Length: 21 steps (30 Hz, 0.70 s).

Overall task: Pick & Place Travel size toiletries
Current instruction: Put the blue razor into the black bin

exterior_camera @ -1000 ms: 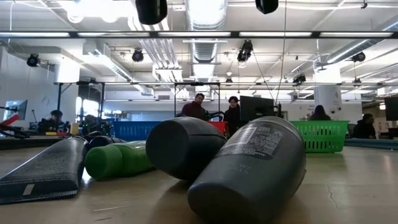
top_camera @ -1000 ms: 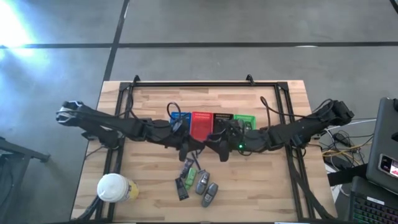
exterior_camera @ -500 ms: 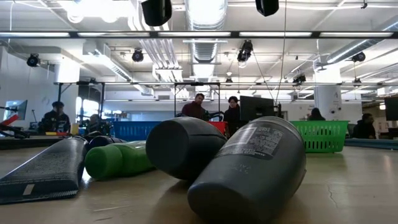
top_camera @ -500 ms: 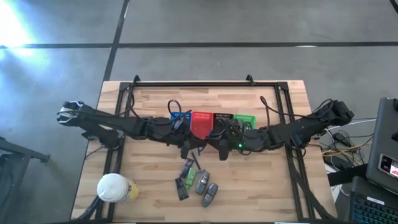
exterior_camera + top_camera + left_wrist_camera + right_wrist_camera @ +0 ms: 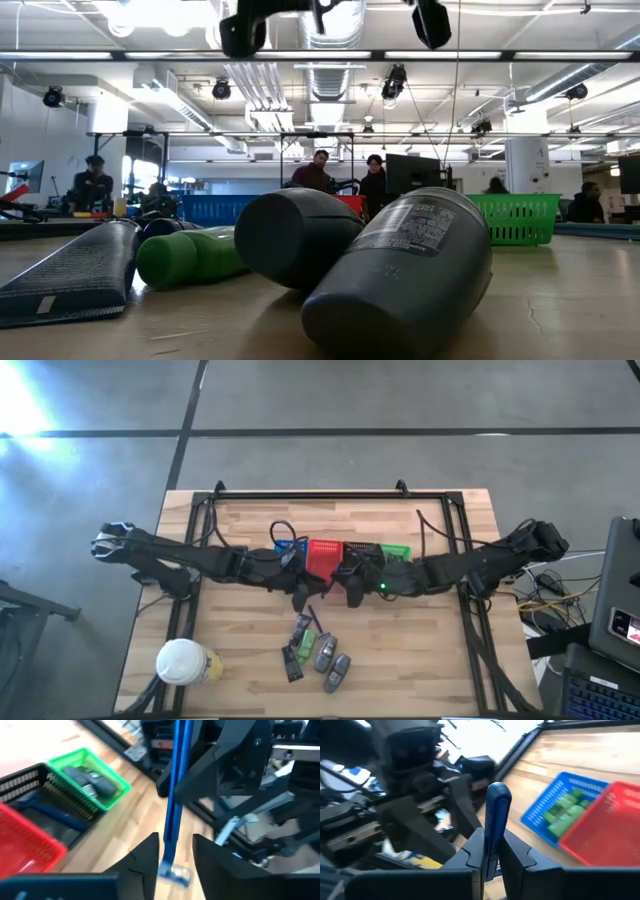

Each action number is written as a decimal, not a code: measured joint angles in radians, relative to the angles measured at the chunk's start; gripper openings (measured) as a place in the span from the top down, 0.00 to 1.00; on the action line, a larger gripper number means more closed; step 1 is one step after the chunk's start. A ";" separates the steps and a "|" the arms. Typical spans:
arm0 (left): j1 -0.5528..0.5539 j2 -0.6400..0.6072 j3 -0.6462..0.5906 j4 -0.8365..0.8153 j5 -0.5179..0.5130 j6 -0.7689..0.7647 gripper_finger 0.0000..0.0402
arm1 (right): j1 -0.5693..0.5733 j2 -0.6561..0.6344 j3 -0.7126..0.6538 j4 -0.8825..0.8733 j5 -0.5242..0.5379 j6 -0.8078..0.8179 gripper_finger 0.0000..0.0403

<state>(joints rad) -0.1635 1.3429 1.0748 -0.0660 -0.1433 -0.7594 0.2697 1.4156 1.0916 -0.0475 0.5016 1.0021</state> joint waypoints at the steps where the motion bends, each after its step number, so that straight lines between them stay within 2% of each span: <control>1: 0.000 -0.003 0.000 -0.017 -0.011 -0.002 0.66 | -0.006 0.000 0.000 -0.027 0.000 0.018 0.94; 8: 0.000 -0.070 0.000 -0.222 -0.048 0.011 0.53 | -0.079 -0.004 0.000 -0.419 -0.002 0.237 0.94; 11: 0.000 -0.109 0.000 -0.335 -0.058 0.033 0.52 | -0.148 0.000 0.000 -0.581 -0.054 0.299 0.94; 17: 0.000 -0.181 0.000 -0.541 -0.085 0.050 0.51 | -0.341 0.056 -0.001 -0.612 -0.218 0.243 0.92; 21: 0.000 -0.213 0.000 -0.656 -0.118 0.051 0.51 | -0.427 0.128 -0.002 -0.601 -0.325 0.221 0.91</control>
<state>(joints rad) -0.1638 1.1304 1.0748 -0.7220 -0.2609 -0.7082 -0.1571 1.5440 1.0897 -0.6485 0.1764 1.2228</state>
